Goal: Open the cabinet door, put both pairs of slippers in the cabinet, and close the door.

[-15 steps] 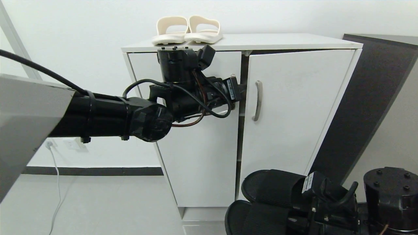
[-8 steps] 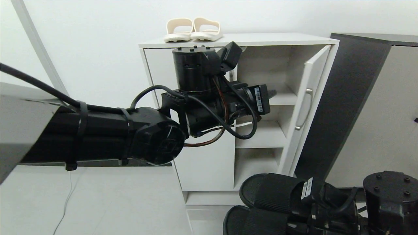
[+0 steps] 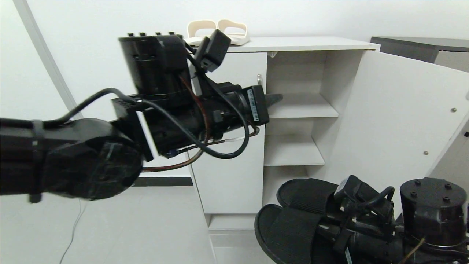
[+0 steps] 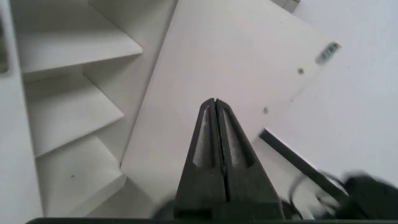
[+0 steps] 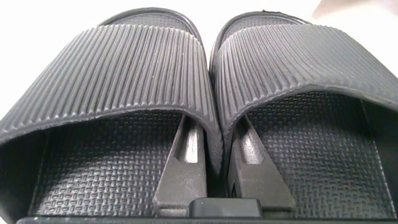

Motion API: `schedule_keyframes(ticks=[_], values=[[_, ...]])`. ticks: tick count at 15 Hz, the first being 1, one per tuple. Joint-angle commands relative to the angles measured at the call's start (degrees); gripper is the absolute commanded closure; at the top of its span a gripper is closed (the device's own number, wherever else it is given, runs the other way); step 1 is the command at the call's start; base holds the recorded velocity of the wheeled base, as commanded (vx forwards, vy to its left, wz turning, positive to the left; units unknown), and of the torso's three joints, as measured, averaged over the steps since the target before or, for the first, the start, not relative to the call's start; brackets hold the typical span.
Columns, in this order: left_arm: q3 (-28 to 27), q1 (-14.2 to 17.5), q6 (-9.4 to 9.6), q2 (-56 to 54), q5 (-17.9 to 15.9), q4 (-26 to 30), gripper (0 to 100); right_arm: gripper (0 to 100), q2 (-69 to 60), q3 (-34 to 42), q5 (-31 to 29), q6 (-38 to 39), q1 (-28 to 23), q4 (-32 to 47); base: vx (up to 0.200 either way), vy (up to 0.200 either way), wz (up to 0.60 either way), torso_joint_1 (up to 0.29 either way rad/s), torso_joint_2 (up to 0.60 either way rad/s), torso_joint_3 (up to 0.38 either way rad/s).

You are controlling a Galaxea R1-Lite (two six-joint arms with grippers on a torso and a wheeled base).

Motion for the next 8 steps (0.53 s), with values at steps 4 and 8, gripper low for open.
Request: schedule_keyframes(ticks=[4,8], values=[[22.7,4.1,4.07,-27.8,6.9,3.7,100,100,2.3,-0.8,-0.1,0.1,-0.9,0.0,0.0,0.0,0.0,0.0,0.0,0.0],[37.7,11.5,13.47,-49.7,18.1,11.6,100,100,2.5,-1.4,-0.1,0.2,-1.7,-0.1,0.0,0.0,0.0,0.0,0.0,0.0]])
